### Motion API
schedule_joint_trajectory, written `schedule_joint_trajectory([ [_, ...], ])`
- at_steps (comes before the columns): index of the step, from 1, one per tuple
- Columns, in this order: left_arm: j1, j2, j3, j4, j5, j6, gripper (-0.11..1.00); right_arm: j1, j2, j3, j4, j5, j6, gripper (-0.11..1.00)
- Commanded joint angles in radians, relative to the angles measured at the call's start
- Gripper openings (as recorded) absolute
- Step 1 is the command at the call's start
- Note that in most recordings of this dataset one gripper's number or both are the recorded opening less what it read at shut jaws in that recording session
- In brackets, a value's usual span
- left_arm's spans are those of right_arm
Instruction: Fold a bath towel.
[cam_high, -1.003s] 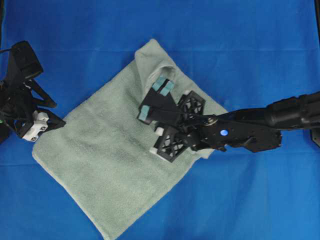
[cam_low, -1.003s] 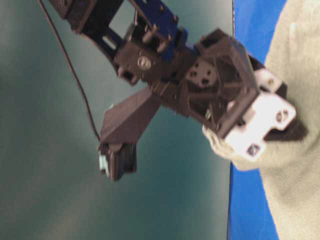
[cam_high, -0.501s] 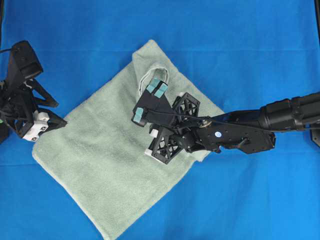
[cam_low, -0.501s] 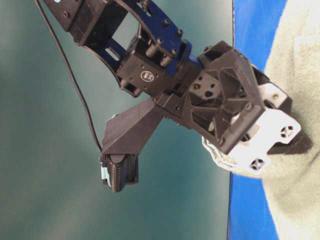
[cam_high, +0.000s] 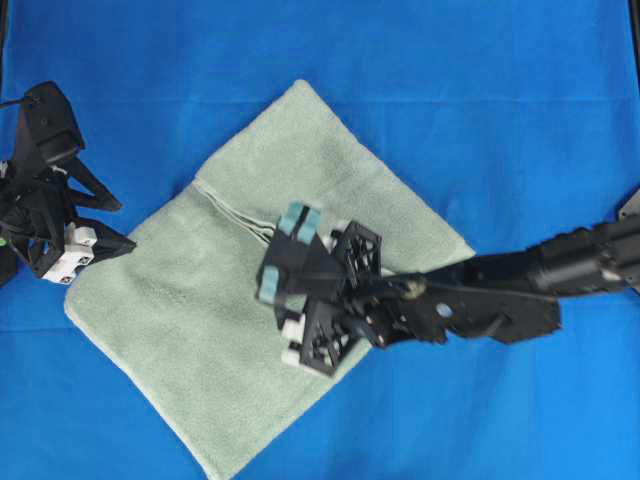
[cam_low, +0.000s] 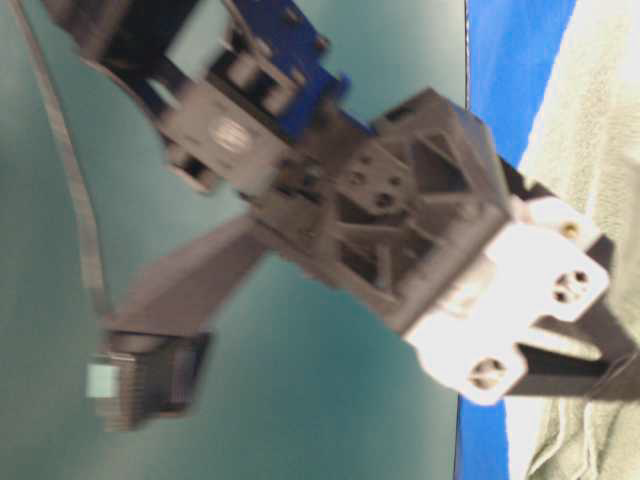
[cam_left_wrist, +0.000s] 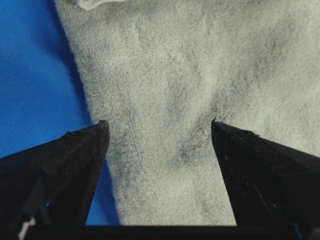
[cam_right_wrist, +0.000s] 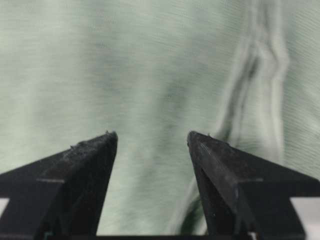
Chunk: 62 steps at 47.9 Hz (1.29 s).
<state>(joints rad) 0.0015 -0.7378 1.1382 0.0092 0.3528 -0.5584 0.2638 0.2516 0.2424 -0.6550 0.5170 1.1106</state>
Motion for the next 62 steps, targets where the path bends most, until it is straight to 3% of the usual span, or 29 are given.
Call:
schedule_joint_trajectory([
  [1, -0.009, -0.012, -0.012, 0.002, -0.009, 0.014, 0.77, 0.014, -0.083, -0.018, -0.029, 0.002, 0.005, 0.62],
  [8, -0.075, -0.057, -0.020, 0.000, -0.026, 0.084, 0.77, 0.014, -0.176, 0.025, -0.072, 0.031, 0.006, 0.62],
  [13, -0.164, -0.074, -0.020, 0.000, -0.054, 0.173, 0.77, -0.008, -0.252, 0.083, -0.095, 0.043, 0.008, 0.62],
  [19, -0.336, -0.054, -0.021, 0.002, -0.110, 0.388, 0.77, -0.051, -0.347, 0.173, -0.097, 0.020, 0.008, 0.62],
  [25, -0.492, 0.005, -0.032, 0.002, -0.176, 0.649, 0.77, -0.104, -0.428, 0.267, -0.092, -0.025, 0.009, 0.62],
  [31, -0.545, 0.081, -0.064, -0.006, -0.189, 0.827, 0.77, -0.169, -0.515, 0.359, -0.091, -0.078, 0.009, 0.62],
  [39, -0.545, 0.219, -0.124, -0.009, -0.161, 0.882, 0.77, -0.215, -0.588, 0.423, -0.086, -0.109, 0.009, 0.62],
  [52, -0.543, 0.515, -0.245, -0.011, -0.046, 0.884, 0.77, -0.229, -0.611, 0.453, -0.081, -0.094, 0.009, 0.62],
  [62, -0.531, 0.657, -0.282, -0.011, -0.038, 0.899, 0.77, -0.229, -0.612, 0.466, -0.083, -0.092, 0.009, 0.62],
])
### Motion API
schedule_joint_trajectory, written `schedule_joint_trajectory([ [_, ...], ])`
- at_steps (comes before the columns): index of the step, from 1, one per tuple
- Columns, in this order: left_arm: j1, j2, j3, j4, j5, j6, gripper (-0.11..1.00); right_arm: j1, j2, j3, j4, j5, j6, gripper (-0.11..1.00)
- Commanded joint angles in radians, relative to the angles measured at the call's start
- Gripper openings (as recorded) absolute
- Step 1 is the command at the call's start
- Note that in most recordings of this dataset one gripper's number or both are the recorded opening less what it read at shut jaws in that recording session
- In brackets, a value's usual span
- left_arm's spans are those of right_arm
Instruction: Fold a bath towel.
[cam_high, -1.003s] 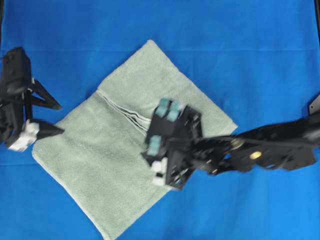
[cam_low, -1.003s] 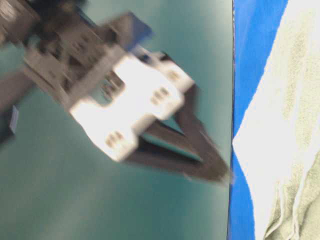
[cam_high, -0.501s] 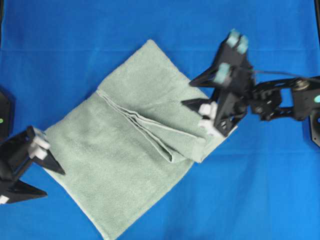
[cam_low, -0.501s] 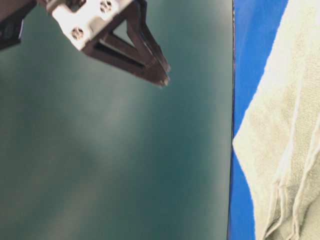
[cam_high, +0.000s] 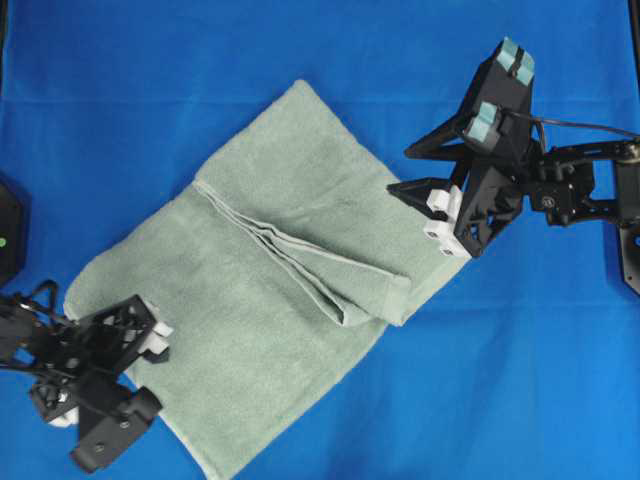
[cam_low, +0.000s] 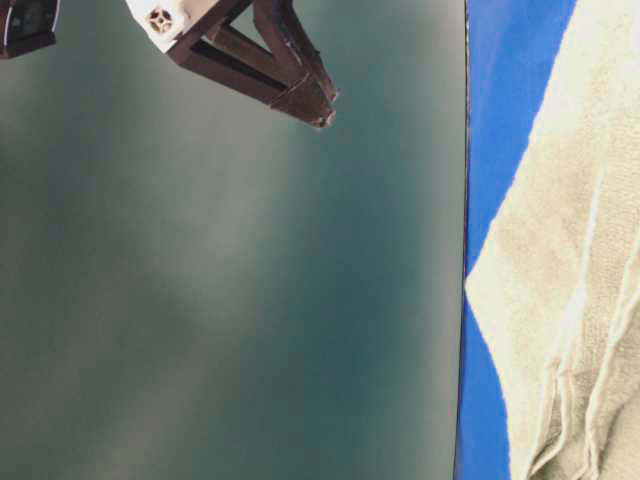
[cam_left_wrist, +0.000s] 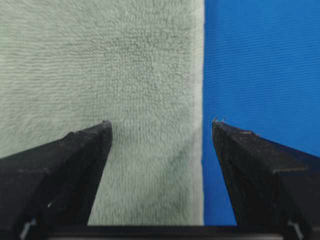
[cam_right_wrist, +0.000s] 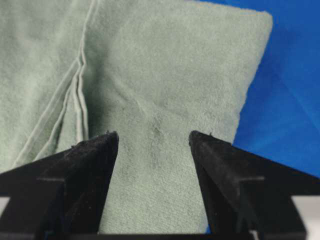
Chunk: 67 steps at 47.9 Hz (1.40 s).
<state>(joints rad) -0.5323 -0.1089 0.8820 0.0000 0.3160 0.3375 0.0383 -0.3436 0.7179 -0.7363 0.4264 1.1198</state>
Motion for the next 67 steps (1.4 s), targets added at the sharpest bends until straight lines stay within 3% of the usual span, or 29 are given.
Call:
schedule_joint_trajectory([
  [1, 0.005, 0.035, -0.029, -0.002, -0.002, 0.006, 0.77, -0.003, -0.017, -0.008, -0.003, -0.002, 0.000, 0.62],
  [15, 0.055, 0.067, -0.046, 0.012, -0.002, 0.012, 0.71, -0.003, -0.018, 0.000, -0.006, -0.005, -0.002, 0.62],
  [32, 0.149, 0.072, -0.054, 0.012, 0.005, 0.077, 0.13, 0.015, -0.018, 0.006, -0.006, -0.008, -0.002, 0.62],
  [43, 0.152, 0.067, -0.069, 0.011, 0.035, 0.081, 0.12, 0.040, -0.018, 0.005, -0.006, -0.008, -0.002, 0.62],
  [57, 0.172, -0.003, -0.252, 0.020, 0.296, 0.098, 0.12, 0.124, -0.112, 0.009, -0.005, 0.011, -0.002, 0.62],
  [61, 0.196, -0.015, -0.311, 0.051, 0.374, 0.107, 0.12, 0.143, -0.155, 0.026, -0.005, 0.026, -0.002, 0.62],
  [67, 0.261, -0.026, -0.407, 0.161, 0.462, 0.163, 0.12, 0.158, -0.213, 0.054, -0.003, 0.063, -0.002, 0.62],
])
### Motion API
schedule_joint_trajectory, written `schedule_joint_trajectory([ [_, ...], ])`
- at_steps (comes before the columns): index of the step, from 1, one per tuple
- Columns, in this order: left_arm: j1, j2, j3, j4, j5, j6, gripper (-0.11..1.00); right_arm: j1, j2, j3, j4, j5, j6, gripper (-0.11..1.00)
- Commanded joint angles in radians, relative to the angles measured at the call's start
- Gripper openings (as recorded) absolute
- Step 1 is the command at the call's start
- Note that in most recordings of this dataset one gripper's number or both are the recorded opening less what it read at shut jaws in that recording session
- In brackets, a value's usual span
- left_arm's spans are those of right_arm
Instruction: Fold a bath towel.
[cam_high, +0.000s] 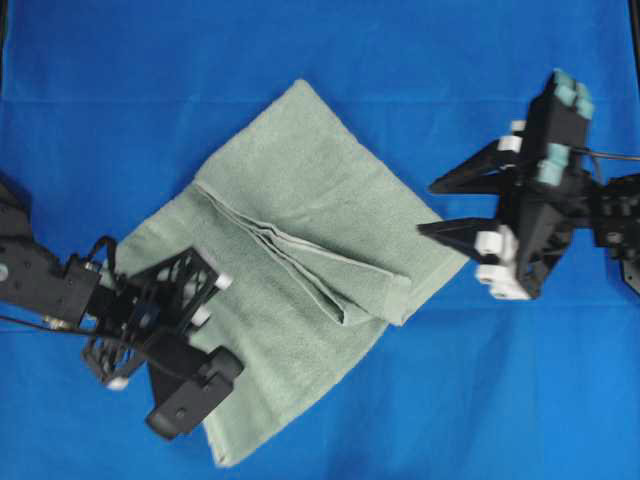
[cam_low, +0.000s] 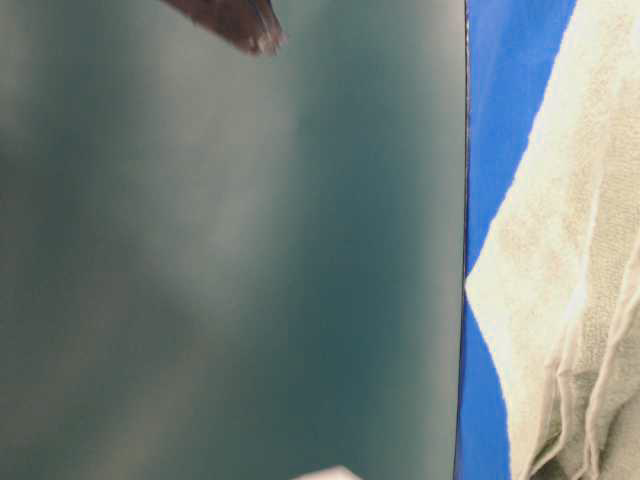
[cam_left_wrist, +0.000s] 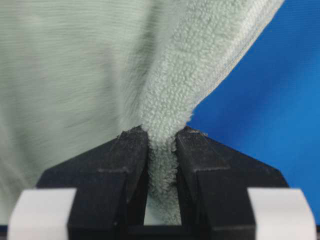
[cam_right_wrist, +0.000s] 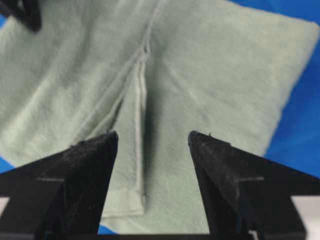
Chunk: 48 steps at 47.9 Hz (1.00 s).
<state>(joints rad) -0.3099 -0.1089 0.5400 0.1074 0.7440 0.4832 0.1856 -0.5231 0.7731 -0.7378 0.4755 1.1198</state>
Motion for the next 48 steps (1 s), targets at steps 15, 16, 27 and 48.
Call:
schedule_joint_trajectory([
  [15, 0.279, 0.095, -0.259, 0.120, -0.107, 0.239, 0.12, 0.051, -0.106, 0.029, -0.006, 0.114, -0.008, 0.62],
  [16, 0.291, 0.107, -0.270, 0.120, -0.124, 0.255, 0.12, 0.052, -0.107, 0.031, -0.006, 0.117, -0.008, 0.62],
  [27, 0.385, 0.318, -0.374, 0.109, -0.178, 0.360, 0.12, 0.089, -0.107, 0.051, -0.006, 0.127, -0.008, 0.62],
  [48, 0.439, 0.399, -0.408, 0.106, -0.259, 0.362, 0.13, 0.117, -0.084, 0.058, -0.018, 0.120, -0.006, 0.62],
])
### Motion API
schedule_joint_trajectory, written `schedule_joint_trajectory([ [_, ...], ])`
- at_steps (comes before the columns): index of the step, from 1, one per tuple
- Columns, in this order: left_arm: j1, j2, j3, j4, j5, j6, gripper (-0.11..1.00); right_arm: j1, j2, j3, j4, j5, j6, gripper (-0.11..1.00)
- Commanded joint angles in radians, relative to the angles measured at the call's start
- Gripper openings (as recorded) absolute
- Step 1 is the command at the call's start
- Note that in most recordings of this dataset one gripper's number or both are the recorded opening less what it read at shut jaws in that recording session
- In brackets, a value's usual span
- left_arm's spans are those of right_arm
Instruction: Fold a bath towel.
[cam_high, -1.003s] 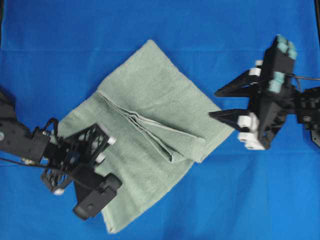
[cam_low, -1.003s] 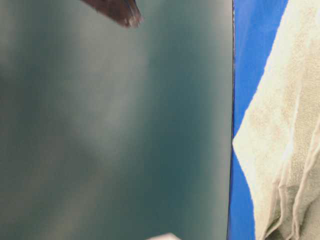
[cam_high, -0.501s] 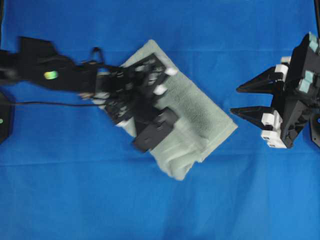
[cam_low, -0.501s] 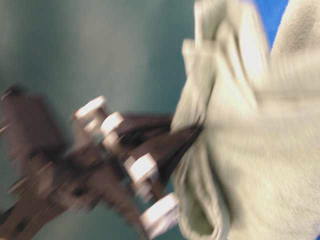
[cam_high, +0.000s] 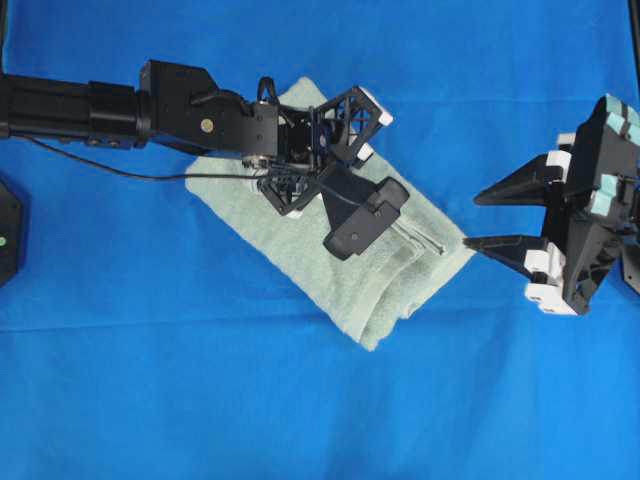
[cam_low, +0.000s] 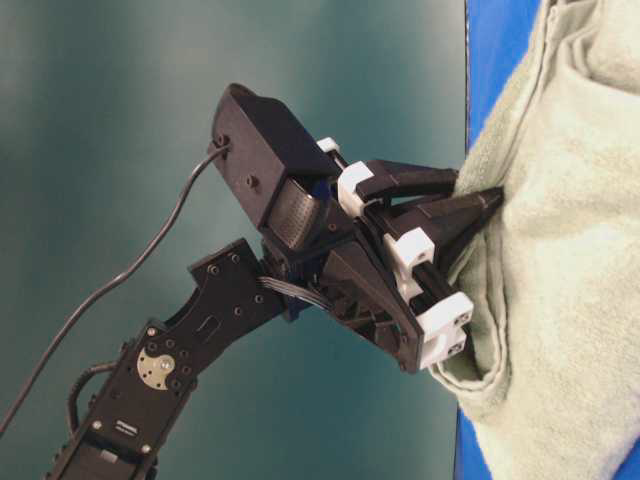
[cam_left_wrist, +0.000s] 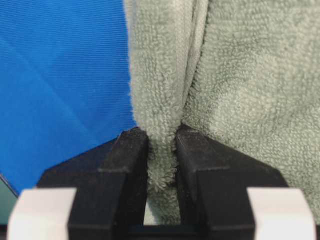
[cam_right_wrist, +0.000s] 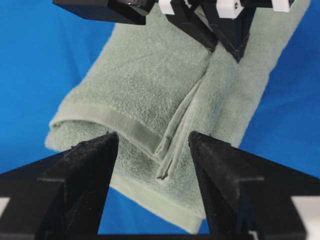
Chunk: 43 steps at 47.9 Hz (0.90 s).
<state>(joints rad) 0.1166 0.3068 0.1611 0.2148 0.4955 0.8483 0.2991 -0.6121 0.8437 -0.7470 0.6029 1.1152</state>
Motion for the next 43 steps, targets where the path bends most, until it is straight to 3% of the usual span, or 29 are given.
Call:
schedule_joint_trajectory([
  [1, 0.014, -0.017, -0.031, -0.002, -0.012, -0.006, 0.13, 0.003, 0.006, -0.012, -0.011, -0.009, -0.002, 0.62],
  [4, 0.014, -0.017, -0.031, -0.002, -0.014, 0.002, 0.20, 0.003, 0.011, -0.014, -0.014, -0.014, -0.002, 0.62],
  [12, 0.025, -0.020, -0.055, 0.006, -0.029, 0.009, 0.69, 0.003, 0.026, -0.018, -0.017, -0.028, -0.002, 0.62],
  [16, 0.040, -0.023, -0.077, 0.011, -0.028, 0.029, 0.86, 0.002, 0.032, -0.018, -0.017, -0.031, -0.002, 0.62],
  [24, 0.086, -0.021, -0.120, 0.012, -0.028, 0.163, 0.83, 0.003, 0.035, -0.020, -0.017, -0.046, -0.002, 0.62],
  [29, 0.110, -0.018, -0.146, 0.009, -0.032, 0.207, 0.83, 0.003, 0.040, -0.021, -0.017, -0.051, -0.002, 0.62],
  [38, 0.106, -0.058, -0.133, -0.003, -0.018, 0.195, 0.83, 0.003, 0.035, -0.021, -0.017, -0.049, 0.000, 0.62],
  [43, 0.080, -0.121, -0.094, -0.018, -0.014, 0.126, 0.81, 0.003, 0.017, -0.018, -0.032, -0.044, -0.002, 0.62],
])
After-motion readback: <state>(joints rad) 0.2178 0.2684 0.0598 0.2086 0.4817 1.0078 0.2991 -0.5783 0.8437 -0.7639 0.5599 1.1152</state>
